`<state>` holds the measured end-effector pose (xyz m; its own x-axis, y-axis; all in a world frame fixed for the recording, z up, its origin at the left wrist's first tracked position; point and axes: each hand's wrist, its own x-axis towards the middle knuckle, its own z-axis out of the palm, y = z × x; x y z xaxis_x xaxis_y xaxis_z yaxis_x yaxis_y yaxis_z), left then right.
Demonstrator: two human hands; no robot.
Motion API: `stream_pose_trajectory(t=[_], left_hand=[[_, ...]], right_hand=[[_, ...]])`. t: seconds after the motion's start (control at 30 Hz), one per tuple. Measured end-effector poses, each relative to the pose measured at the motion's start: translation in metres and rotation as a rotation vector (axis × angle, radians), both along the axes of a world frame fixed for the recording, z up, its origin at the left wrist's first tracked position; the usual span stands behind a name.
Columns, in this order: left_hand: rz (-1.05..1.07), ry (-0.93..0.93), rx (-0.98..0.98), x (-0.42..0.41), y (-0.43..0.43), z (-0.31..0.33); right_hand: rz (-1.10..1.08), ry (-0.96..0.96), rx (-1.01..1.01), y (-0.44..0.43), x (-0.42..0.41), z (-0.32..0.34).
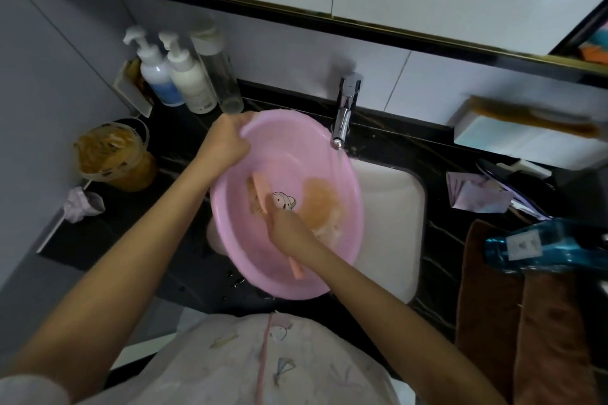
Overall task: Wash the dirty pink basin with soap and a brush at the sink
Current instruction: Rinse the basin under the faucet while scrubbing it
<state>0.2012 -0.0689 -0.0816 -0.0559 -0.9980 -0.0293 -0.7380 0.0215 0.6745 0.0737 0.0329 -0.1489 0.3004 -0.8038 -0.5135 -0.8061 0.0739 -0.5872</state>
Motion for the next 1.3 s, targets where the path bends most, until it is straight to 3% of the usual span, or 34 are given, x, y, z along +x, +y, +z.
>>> stream_pose_trajectory(t=[0.1, 0.23, 0.3, 0.4, 0.5, 0.63, 0.7, 0.8, 1.1, 1.2, 1.3], left_hand=[[-0.013, 0.005, 0.007, 0.001, 0.002, 0.0], [-0.024, 0.018, -0.014, 0.003, -0.001, 0.0], [-0.026, 0.009, -0.009, 0.002, -0.001, 0.001], [-0.011, 0.01, 0.008, 0.0, 0.0, 0.0], [0.006, -0.002, 0.011, -0.002, 0.003, 0.003], [0.028, -0.004, 0.017, -0.003, 0.002, 0.004], [0.028, -0.011, 0.004, -0.004, 0.001, 0.005], [0.023, -0.027, 0.003, -0.007, 0.005, 0.009], [-0.061, -0.126, 0.026, -0.008, -0.01, 0.016], [-0.088, -0.163, 0.067, -0.013, -0.022, 0.02], [-0.119, -0.214, 0.148, -0.022, -0.026, 0.026]], right_hand=[[-0.137, 0.07, 0.049, -0.008, -0.01, -0.007], [0.114, 0.072, 0.211, 0.024, -0.007, 0.008], [0.162, -0.018, 0.165, 0.027, 0.005, 0.013], [0.002, -0.019, 0.042, 0.002, 0.006, 0.005], [-0.183, 0.1, 0.095, -0.009, -0.014, -0.009], [0.046, 0.081, 0.151, 0.02, -0.008, -0.001], [0.119, 0.015, 0.06, 0.019, 0.002, -0.002], [0.123, 0.066, -0.146, -0.009, -0.002, -0.011], [0.192, 0.529, -0.428, -0.087, -0.116, -0.024], [0.269, 0.622, -0.313, -0.086, -0.148, -0.032], [0.259, 0.534, 0.008, -0.068, -0.156, -0.039]])
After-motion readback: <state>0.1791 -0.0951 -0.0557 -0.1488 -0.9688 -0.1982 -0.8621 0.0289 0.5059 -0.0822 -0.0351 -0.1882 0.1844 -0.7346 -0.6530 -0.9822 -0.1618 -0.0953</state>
